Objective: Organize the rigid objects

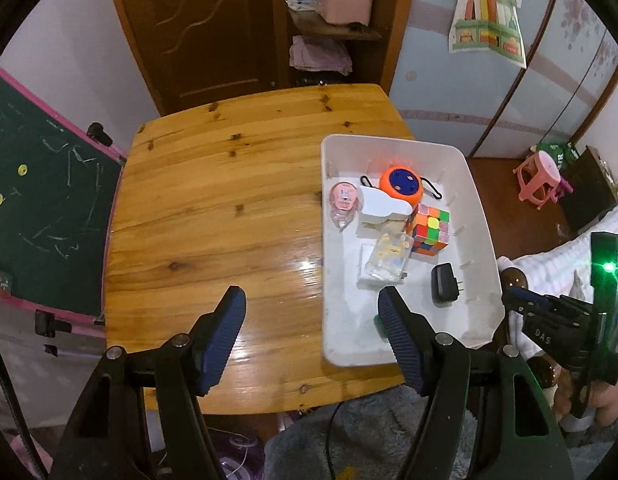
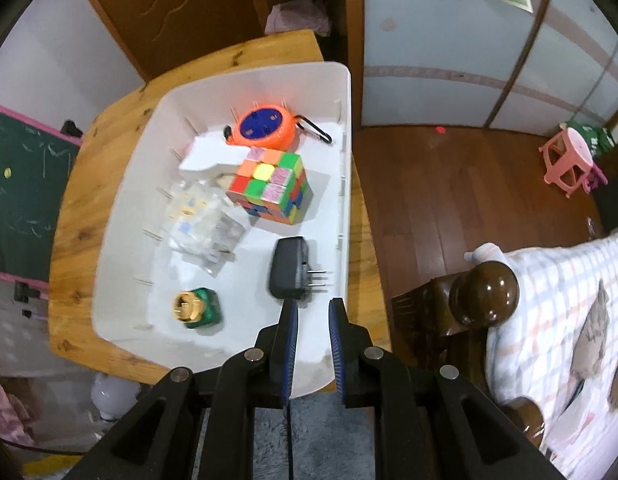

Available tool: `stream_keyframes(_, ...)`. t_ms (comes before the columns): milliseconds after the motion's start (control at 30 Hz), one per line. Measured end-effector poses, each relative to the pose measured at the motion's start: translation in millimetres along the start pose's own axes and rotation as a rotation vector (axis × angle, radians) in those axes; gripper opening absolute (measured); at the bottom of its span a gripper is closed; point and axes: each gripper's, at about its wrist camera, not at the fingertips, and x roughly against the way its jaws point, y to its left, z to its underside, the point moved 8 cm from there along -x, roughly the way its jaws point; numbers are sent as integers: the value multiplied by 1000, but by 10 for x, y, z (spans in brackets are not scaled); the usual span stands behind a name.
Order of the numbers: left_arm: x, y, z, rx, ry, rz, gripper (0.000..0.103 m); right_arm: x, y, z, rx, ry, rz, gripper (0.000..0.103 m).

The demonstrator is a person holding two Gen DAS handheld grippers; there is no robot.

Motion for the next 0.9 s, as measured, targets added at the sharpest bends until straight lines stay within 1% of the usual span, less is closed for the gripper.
stream_keyframes(100, 131, 172, 42, 18, -22, 6, 73, 209, 205, 16, 13, -41, 9, 17)
stream_keyframes(233, 287, 401, 55, 56, -45, 11, 73, 561, 546, 9, 39, -106, -9, 17)
stream_keyframes(400, 450, 656, 65, 102, -67, 12, 76, 961, 917, -43, 90, -193, -9, 17)
stream_keyframes(500, 531, 782, 81, 105, -77, -15, 76, 1163, 1081, -92, 96, -223, -31, 17)
stream_keyframes(633, 600, 875, 113, 112, -94, -40, 76, 1433, 1257, -158, 112, -278, -29, 17)
stream_keyframes(700, 626, 918, 136, 122, -100, -48, 76, 1536, 1337, -183, 115, -306, -42, 21)
stream_keyframes(767, 646, 961, 146, 135, -110, -52, 76, 1629, 1419, -198, 116, -335, -49, 29)
stream_keyframes(900, 697, 1048, 166, 155, -132, -91, 76, 1699, 1543, -181, 123, -367, -55, 30)
